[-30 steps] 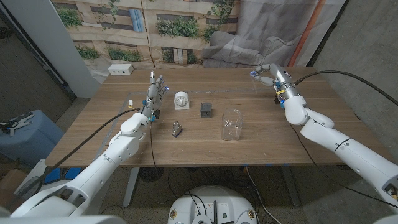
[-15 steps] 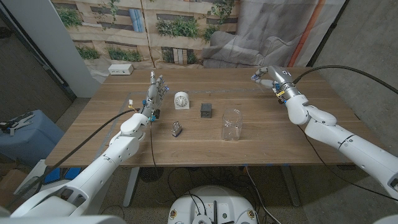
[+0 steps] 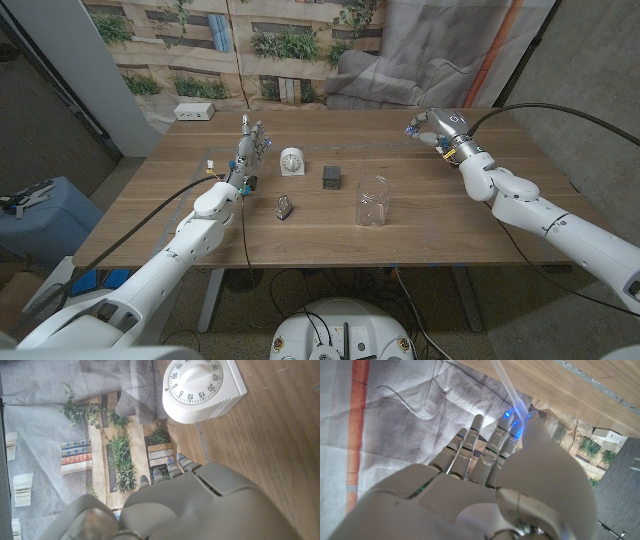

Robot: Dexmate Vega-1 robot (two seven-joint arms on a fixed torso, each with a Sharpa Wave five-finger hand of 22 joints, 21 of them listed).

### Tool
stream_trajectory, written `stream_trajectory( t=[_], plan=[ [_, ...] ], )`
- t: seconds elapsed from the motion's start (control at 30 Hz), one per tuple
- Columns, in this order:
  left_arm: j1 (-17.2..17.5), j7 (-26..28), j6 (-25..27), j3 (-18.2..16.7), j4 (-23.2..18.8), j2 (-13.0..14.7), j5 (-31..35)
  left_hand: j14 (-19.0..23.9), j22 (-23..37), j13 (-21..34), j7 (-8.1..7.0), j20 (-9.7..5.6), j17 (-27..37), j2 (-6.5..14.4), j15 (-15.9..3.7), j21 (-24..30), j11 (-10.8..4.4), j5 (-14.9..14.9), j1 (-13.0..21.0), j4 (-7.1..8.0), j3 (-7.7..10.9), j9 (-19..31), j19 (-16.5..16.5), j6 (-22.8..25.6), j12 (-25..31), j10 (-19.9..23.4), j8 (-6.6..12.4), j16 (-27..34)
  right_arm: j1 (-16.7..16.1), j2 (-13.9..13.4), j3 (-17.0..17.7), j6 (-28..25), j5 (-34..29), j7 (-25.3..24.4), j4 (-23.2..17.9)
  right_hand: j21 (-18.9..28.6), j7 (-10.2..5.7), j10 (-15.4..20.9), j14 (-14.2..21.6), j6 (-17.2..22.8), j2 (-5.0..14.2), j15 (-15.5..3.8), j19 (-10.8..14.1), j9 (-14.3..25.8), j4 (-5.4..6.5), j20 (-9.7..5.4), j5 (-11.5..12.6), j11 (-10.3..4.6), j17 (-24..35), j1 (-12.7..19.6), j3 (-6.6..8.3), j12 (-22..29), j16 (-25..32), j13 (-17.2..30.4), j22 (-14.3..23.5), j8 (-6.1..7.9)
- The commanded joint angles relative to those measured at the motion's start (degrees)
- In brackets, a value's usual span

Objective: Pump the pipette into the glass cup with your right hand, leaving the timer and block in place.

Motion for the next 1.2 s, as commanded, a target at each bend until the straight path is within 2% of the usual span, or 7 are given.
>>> stream_trajectory(
  t=[0.03,0.33,0.93,1.2],
  plan=[
    [-0.01,0.11,0.01,0.0,-0.02,0.0,0.03,-0.46,0.12,0.32,-0.33,-5.12,0.35,2.5,-6.62,0.3,-0.18,0.4,-0.07,0.0,-0.39,0.14,-0.33,-0.13,0.29,0.02,0.34,0.35,2.0,0.87,-2.34,-3.18,-3.25,1.43,2.33,0.01,-0.16,0.39,0.45,0.24,0.61,-8.95,0.46,0.21,-0.3,-1.18,0.38,-0.23,0.0,-0.02,0.36,0.39,-0.15,0.04,0.06,0.48],
    [-0.03,-0.16,0.01,0.01,0.02,0.06,-0.04,-0.5,0.12,0.32,-0.33,-5.13,0.35,2.5,-6.65,0.3,-0.16,0.4,-0.07,0.0,-0.4,0.14,-0.34,-0.13,0.26,-0.06,0.34,0.34,4.02,2.21,-4.15,-3.66,-2.71,2.5,6.24,0.0,-0.22,0.56,0.6,0.21,0.6,-8.99,0.47,0.38,-0.39,-1.23,0.39,-0.23,0.01,0.01,0.39,0.49,-0.15,0.09,0.06,0.62],
    [0.0,0.11,0.02,0.0,-0.03,0.0,0.03,-0.56,0.12,0.32,-0.33,-5.15,0.35,2.5,-6.65,0.3,0.03,0.4,-0.06,0.0,-0.4,0.14,-0.33,-0.12,0.25,-0.09,0.35,0.32,5.06,2.25,-6.18,-4.93,-1.79,3.79,7.96,-0.04,-0.24,0.6,0.6,0.01,0.57,-8.97,0.45,0.68,-0.48,-1.37,0.36,-0.24,-0.09,-0.07,0.45,0.45,-0.38,0.04,0.06,0.84],
    [-0.03,-0.14,0.01,0.01,0.02,0.05,-0.04,-0.53,0.12,0.32,-0.33,-5.14,0.35,2.51,-6.56,0.29,-0.34,0.4,-0.07,0.0,-0.39,0.14,-0.34,-0.12,0.25,-0.08,0.34,0.33,5.07,2.39,-6.57,-5.41,-1.19,4.2,8.23,-0.05,-0.27,-0.14,0.37,-0.75,0.4,-8.85,0.47,0.87,-0.54,-1.25,0.33,-0.21,-0.19,-0.21,0.42,0.0,-0.67,-0.26,0.06,0.73]
  ],
)
